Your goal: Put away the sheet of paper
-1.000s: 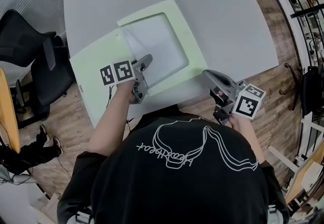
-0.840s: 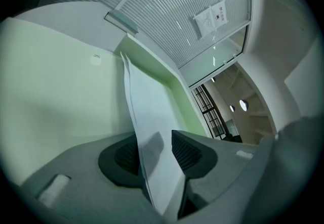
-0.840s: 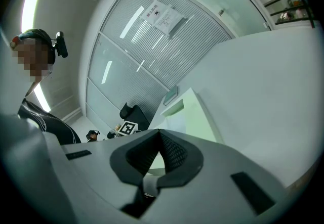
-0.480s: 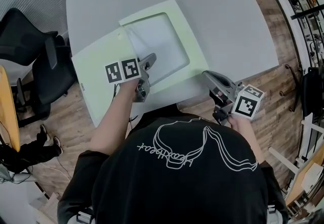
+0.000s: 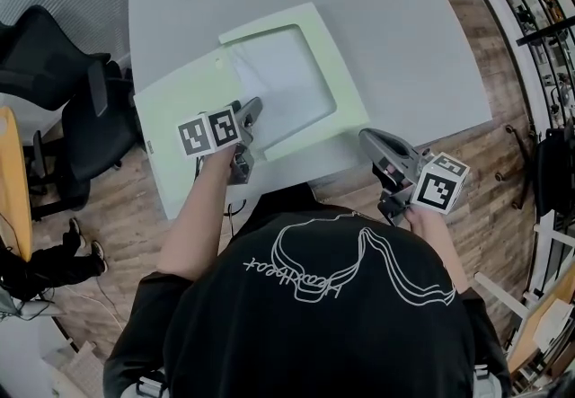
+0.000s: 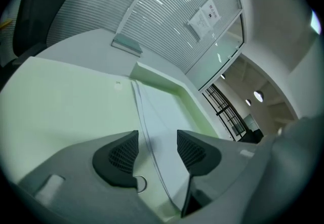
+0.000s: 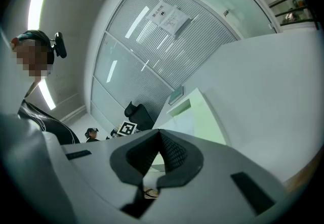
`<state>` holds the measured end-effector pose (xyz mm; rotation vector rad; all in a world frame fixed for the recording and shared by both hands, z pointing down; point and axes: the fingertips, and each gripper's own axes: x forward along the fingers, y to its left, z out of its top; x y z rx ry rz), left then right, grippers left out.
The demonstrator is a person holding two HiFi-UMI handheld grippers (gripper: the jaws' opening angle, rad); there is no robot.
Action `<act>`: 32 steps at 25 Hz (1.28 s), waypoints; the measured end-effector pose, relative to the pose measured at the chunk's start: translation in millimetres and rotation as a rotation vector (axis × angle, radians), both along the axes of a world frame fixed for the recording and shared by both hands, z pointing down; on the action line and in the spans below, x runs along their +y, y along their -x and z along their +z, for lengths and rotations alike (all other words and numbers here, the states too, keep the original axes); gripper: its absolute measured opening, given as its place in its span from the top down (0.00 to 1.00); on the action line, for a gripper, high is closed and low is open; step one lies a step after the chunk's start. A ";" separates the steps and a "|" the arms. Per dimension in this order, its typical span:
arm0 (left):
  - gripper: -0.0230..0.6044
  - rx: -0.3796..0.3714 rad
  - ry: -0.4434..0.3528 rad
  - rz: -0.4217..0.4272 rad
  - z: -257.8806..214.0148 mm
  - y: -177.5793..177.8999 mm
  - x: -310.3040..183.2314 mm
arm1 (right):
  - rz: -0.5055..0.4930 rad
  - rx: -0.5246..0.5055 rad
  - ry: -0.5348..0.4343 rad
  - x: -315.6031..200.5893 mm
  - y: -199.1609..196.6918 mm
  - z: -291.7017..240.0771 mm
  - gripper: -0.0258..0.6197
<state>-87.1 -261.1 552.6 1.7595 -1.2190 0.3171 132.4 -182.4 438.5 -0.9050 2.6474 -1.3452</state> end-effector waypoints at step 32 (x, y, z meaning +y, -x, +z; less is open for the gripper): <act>0.95 0.086 -0.666 0.344 -258.9 -62.9 174.5 | -0.364 -0.049 -0.431 79.1 71.4 -143.4 0.95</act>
